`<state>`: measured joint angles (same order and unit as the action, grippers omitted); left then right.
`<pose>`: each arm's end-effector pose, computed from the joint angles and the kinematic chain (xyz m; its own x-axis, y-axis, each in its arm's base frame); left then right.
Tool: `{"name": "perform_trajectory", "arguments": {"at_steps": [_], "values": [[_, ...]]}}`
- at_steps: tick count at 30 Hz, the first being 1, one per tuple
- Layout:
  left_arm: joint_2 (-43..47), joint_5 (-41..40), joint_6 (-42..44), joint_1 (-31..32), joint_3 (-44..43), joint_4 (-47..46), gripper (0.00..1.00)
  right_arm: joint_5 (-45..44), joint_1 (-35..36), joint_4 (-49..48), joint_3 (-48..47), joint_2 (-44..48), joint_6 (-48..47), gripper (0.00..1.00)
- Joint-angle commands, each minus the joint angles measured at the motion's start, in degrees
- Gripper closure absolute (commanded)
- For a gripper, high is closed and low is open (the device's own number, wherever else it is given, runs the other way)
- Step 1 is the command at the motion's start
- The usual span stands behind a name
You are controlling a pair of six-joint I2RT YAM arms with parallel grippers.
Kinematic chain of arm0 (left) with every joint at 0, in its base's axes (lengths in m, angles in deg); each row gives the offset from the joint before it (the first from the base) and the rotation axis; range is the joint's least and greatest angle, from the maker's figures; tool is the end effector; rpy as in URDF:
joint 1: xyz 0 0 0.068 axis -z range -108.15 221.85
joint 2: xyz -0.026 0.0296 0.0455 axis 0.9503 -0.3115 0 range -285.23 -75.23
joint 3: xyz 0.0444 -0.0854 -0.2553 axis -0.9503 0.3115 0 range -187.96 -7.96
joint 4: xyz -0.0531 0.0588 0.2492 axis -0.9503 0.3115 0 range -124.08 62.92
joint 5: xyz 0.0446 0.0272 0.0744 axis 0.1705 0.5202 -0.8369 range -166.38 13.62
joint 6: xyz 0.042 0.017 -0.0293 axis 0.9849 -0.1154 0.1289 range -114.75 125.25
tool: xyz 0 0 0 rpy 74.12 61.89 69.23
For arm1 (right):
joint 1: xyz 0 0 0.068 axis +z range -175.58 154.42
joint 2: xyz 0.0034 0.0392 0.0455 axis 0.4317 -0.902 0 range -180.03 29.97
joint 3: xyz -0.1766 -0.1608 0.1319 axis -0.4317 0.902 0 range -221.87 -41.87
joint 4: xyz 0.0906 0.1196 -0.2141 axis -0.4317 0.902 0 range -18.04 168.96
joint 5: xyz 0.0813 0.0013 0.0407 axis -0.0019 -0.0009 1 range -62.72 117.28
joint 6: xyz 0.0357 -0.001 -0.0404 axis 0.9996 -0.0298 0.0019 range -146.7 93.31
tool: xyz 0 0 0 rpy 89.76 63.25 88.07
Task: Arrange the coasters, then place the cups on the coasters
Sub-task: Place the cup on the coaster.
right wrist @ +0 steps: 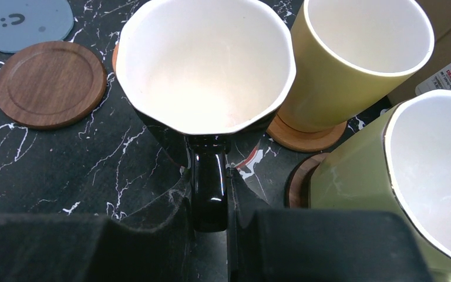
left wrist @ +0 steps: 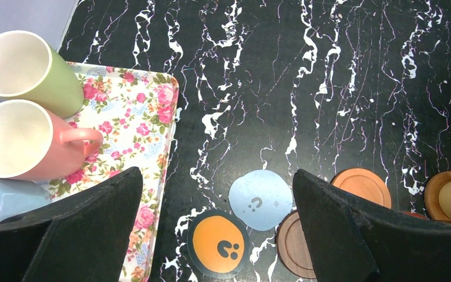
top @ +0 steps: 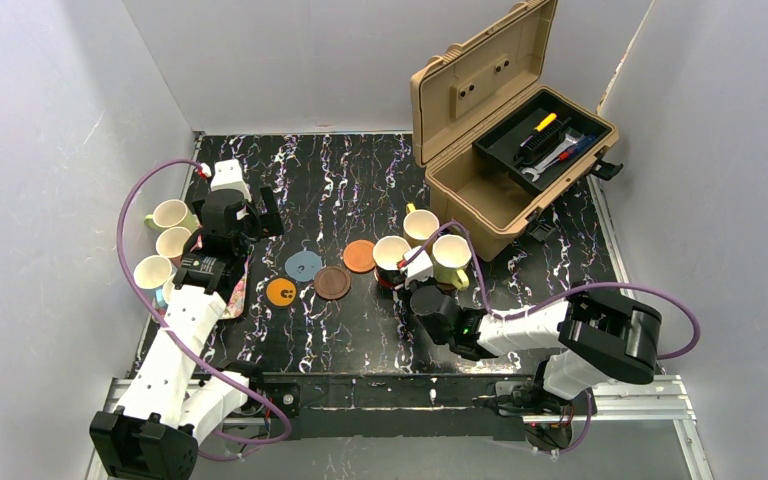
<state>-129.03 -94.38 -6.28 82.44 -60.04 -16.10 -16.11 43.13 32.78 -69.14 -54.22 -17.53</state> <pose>0.2108 -0.0282 0.3428 -0.3024 -0.1369 -0.9433 -0.1752 0.9808 -0.0861 0.1218 0.2449 0.1733 -0.1791 -0.1411 -0.9737 -0.4161 0.9077 -0.0550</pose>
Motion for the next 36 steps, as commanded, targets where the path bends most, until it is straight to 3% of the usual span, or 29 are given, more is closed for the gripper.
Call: {"name": "perform_trajectory", "arguments": {"at_steps": [1, 12, 28, 36], "values": [[1.24, -1.25, 0.49, -0.48, 0.66, -0.82, 0.02, -3.27, 0.00, -9.44, -1.12, -0.07, -0.30, 0.99], [1.59, -1.25, 0.49, -0.57, 0.75, -0.89, 0.02, -5.39, 0.02, -7.86, -1.60, -0.89, 1.16, 0.99], [1.86, -0.35, 0.78, -0.66, 0.97, -1.02, 0.02, -4.01, 0.01, -4.64, -1.83, 0.92, 1.85, 0.42], [1.87, 0.10, 0.85, -0.66, 1.14, -1.15, 0.02, 0.83, 0.02, 4.43, -1.52, 9.42, 3.45, 0.19]]}}
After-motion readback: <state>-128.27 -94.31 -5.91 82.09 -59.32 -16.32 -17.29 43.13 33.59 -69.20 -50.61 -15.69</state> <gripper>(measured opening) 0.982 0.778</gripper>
